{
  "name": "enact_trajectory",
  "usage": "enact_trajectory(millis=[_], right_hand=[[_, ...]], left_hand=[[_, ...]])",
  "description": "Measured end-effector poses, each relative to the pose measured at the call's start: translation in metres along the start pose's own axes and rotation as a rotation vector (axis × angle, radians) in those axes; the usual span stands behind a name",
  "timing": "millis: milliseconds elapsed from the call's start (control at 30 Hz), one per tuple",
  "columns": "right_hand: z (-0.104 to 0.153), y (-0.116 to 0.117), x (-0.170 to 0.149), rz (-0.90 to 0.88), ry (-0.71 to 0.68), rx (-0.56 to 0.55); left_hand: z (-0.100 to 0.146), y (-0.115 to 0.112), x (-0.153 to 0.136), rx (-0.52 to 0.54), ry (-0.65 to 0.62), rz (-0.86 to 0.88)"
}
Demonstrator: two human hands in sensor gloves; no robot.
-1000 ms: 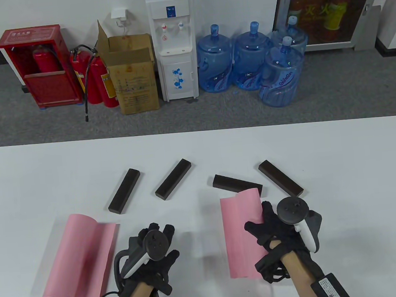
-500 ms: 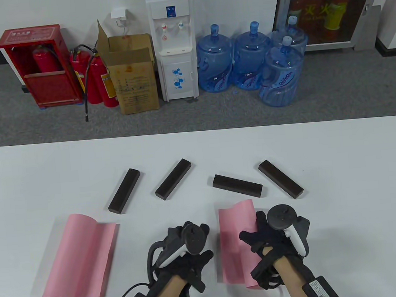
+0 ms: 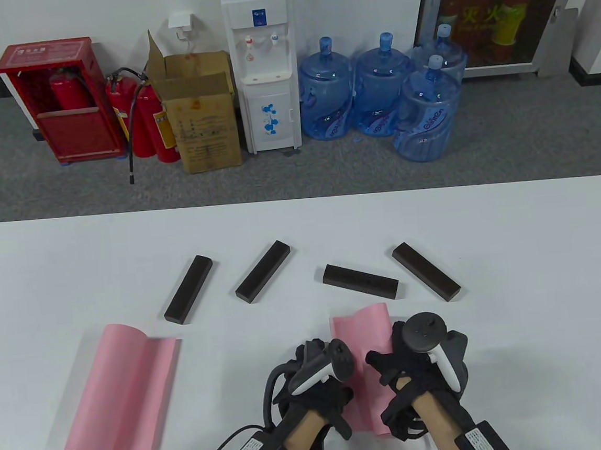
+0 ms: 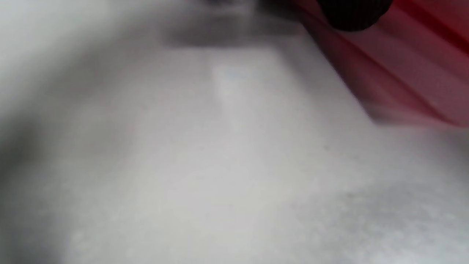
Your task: Unroll papers and secure with paperweights
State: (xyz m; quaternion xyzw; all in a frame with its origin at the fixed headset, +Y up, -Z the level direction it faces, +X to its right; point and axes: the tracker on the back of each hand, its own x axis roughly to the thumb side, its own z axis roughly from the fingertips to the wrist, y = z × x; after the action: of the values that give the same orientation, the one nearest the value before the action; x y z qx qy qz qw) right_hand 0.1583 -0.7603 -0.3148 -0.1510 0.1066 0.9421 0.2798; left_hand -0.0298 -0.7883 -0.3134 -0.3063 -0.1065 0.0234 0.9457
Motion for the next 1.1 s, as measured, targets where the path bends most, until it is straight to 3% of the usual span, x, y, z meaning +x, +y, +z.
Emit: enact_trajectory(millis=[200,367,500,633,867,967,1100], right_hand=[[0.019,0.007,0.022,0.366,-0.093,-0.235],[0.029,0.024,0.041,0.535,-0.34,-0.214],[0.028,0.032,0.043,0.619,-0.445,-0.163],[0.021,0.031,0.036,0.605,-0.369,-0.008],[0.016,0.021,0.031,0.793,-0.269,-0.029],[0.012,0.022,0.027,0.78,-0.241,0.034],[0.009,0.013,0.022,0.782,-0.195,0.012]], left_hand=[[0.0,0.0,-0.001,0.005,-0.007,0.006],[0.0,0.0,-0.001,0.005,-0.011,0.005],[0.0,0.0,-0.001,0.006,-0.015,0.006],[0.0,0.0,-0.002,0.003,-0.015,0.004],[0.0,0.0,-0.003,-0.001,-0.019,0.002],[0.001,0.0,-0.003,0.001,-0.02,0.001],[0.0,0.0,-0.003,0.003,-0.02,-0.003]])
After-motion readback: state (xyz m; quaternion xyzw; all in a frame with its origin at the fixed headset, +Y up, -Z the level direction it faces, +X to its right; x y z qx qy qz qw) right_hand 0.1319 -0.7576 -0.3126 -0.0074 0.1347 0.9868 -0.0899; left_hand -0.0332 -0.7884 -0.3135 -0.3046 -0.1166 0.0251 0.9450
